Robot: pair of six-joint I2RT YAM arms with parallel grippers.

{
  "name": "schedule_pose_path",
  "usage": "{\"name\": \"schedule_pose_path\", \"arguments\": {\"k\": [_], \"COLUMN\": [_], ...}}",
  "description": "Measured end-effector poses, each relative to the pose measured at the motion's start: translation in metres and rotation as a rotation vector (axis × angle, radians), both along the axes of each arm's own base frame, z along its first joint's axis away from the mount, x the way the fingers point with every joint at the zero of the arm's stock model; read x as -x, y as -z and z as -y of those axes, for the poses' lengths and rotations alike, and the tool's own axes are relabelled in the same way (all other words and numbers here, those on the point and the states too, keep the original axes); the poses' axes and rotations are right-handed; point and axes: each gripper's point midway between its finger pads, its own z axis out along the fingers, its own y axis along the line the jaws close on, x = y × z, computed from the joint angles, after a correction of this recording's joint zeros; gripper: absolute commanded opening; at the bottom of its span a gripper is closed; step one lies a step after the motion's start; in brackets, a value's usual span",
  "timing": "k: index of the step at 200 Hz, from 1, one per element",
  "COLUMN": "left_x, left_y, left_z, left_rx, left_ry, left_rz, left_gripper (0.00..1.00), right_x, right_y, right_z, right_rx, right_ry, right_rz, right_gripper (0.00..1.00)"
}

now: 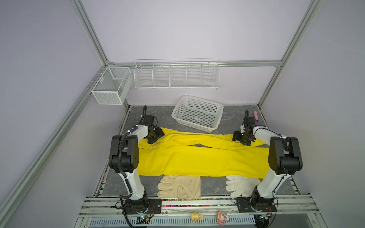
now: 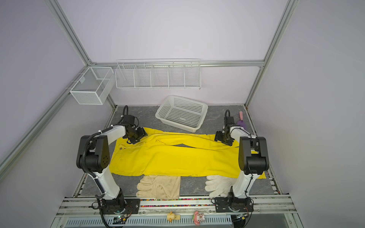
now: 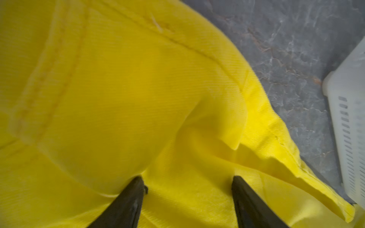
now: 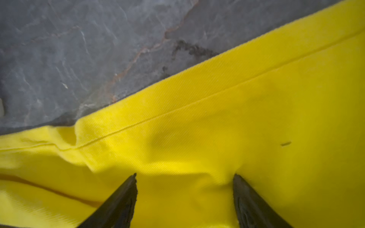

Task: Fold and stack the trousers
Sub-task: Flatten out the trousers at the center of the table.

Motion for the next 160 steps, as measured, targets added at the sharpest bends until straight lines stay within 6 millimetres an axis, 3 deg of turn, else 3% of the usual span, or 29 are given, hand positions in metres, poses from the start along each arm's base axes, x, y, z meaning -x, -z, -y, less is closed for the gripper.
{"name": "schedule_pose_path", "arguments": {"k": [56,93,111,134,160], "left_x": [0.020,0.021,0.021,0.023,0.025], "left_y": [0.003,0.003,0.004,0.004,0.004], "left_z": [-0.006,-0.006,-0.006,-0.007,-0.008], "left_rx": [-0.020,-0.029,-0.031,-0.034,-0.039], "left_ry": [0.021,0.041,0.049,0.051,0.053], "left_rz": [-0.012,-0.010,-0.010,-0.015,-0.024], "left_gripper": [0.72,0.72,0.72,0.72,0.72], "right_x": [0.010,-0.018,-0.030,-0.030,-0.039], "right_y": [-0.008,-0.024,-0.017,0.003,0.002], "right_z": [0.017,0.021,0.019,0.019,0.021], "right_rx": [-0.020,-0.037,-0.043,-0.042,-0.035], "right_ry": [0.072,0.098,0.096,0.100,0.101], "right_rz": [-0.013,0.034,0.029,-0.020,-0.007], "right_gripper": [0.75,0.60,0.56,0.56,0.55]}}
